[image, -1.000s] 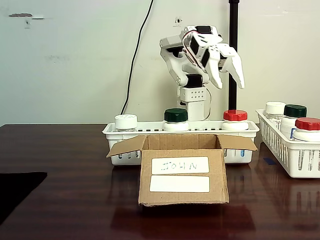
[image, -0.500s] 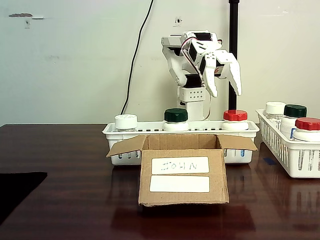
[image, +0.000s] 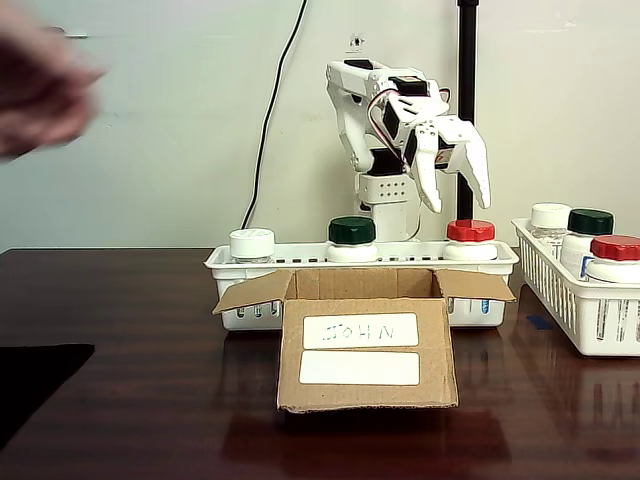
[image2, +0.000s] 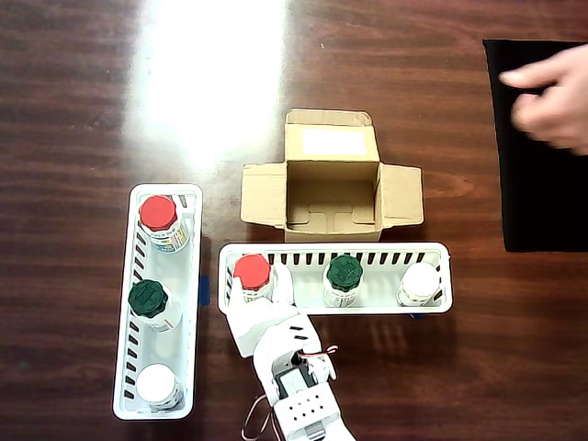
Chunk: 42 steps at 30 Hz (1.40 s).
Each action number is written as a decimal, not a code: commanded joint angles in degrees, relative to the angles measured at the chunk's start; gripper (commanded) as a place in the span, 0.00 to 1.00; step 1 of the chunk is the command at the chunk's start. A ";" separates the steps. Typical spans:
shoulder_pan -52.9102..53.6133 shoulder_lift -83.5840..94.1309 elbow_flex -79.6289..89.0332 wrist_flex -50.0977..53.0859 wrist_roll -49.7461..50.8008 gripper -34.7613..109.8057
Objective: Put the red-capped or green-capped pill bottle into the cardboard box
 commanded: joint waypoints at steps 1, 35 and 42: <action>-0.53 0.00 0.09 -2.64 1.32 0.59; 0.18 2.11 1.76 -6.77 5.54 0.76; -1.67 3.16 -0.62 -2.99 3.43 0.76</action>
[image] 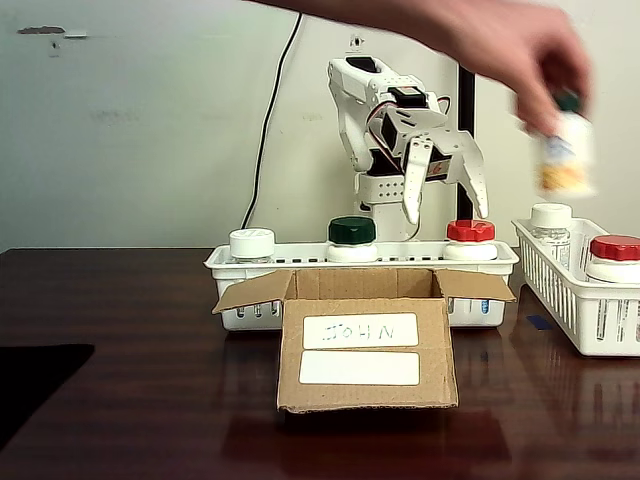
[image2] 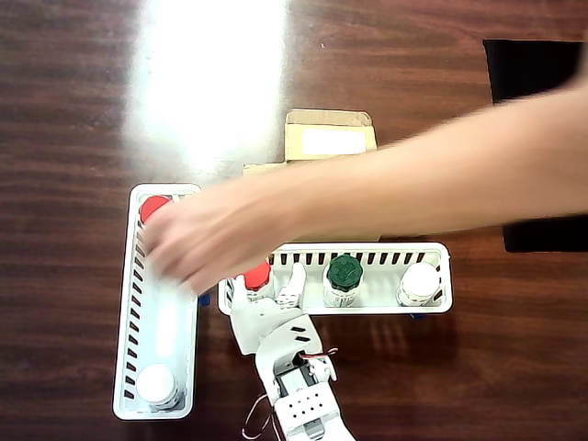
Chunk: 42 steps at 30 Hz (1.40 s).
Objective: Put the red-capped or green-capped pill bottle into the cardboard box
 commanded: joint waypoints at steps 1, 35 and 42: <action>-1.14 2.90 -4.22 1.32 -0.35 0.76; 0.79 -14.68 -4.75 -12.83 -0.18 0.68; -0.44 -14.24 -1.49 -15.12 -1.41 0.68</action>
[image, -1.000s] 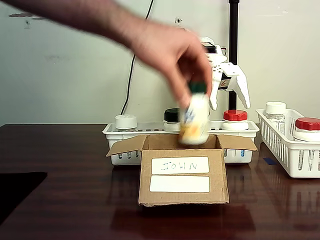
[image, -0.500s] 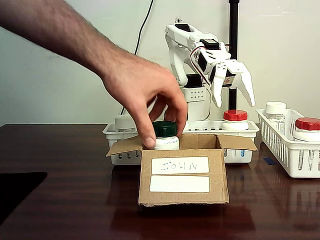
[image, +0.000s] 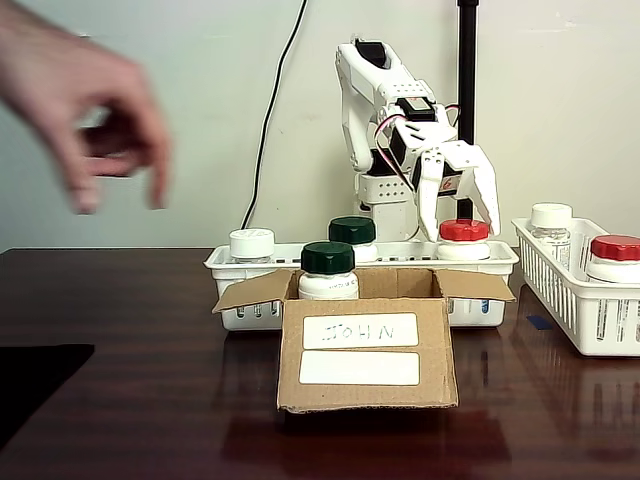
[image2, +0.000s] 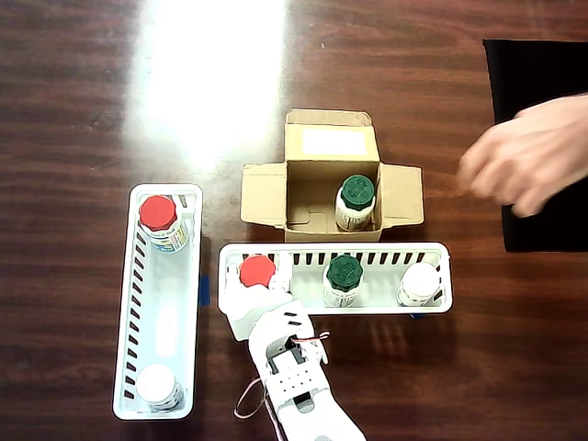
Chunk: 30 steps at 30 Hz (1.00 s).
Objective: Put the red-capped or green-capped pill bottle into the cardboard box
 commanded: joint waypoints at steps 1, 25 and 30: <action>-0.79 1.85 1.14 -2.90 0.44 0.68; -0.18 23.03 -6.68 25.14 -2.72 0.25; -2.55 27.60 -17.05 39.20 -5.19 0.24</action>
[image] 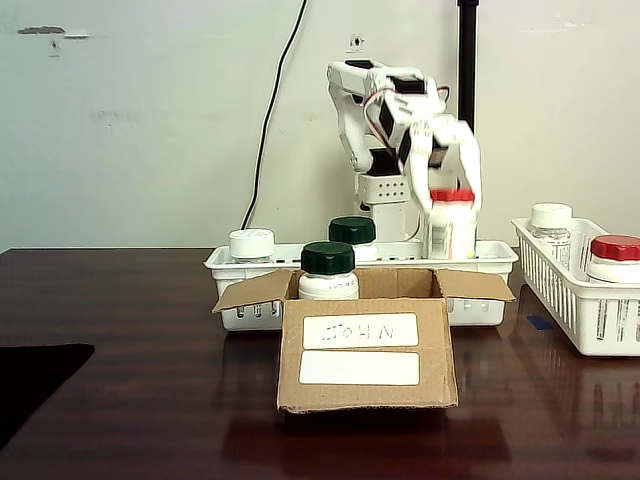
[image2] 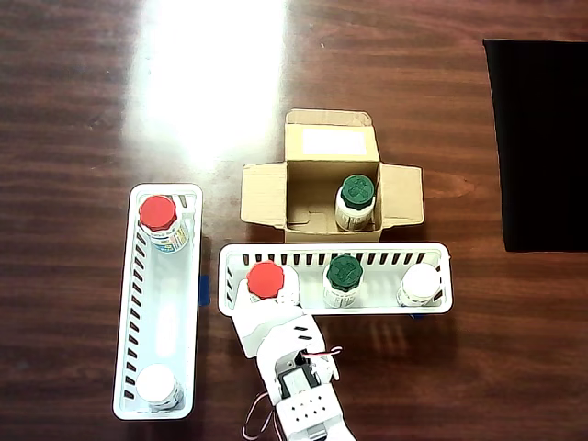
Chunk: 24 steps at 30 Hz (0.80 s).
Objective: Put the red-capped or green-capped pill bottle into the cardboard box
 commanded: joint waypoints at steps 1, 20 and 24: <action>-2.02 6.59 -12.74 12.13 -0.79 0.24; 13.01 -25.22 -44.12 10.28 1.58 0.24; 15.21 -35.51 -51.42 7.56 1.41 0.24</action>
